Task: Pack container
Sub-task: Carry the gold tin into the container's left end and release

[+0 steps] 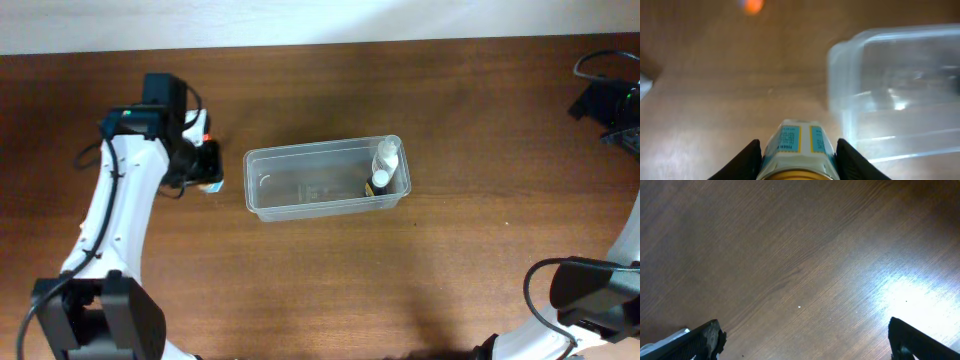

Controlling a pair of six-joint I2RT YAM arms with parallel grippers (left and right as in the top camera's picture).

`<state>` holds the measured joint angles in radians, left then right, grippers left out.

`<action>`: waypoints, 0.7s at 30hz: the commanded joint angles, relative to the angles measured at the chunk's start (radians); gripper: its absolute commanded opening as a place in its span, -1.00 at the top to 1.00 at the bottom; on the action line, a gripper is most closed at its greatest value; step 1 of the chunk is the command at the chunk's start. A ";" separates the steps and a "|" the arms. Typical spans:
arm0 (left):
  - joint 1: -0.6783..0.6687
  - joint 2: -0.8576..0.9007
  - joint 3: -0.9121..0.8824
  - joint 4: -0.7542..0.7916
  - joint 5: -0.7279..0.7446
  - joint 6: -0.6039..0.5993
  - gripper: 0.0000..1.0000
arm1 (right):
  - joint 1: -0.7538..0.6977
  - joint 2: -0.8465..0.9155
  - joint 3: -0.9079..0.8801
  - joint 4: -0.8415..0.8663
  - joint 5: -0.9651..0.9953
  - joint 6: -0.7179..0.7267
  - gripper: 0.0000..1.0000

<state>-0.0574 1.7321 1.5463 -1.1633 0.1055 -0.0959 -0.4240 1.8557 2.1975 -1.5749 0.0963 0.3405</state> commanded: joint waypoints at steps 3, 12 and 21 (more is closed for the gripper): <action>-0.100 -0.065 0.040 0.092 -0.002 -0.016 0.26 | -0.002 -0.014 0.015 0.000 0.002 0.006 -0.97; -0.288 -0.050 0.040 0.221 -0.153 -0.093 0.25 | -0.002 -0.014 0.015 0.000 0.002 0.006 -0.97; -0.379 0.079 0.040 0.231 -0.259 -0.171 0.25 | -0.002 -0.014 0.015 0.000 0.002 0.006 -0.97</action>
<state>-0.4278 1.7332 1.5673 -0.9340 -0.0933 -0.2100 -0.4240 1.8557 2.1975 -1.5745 0.0963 0.3401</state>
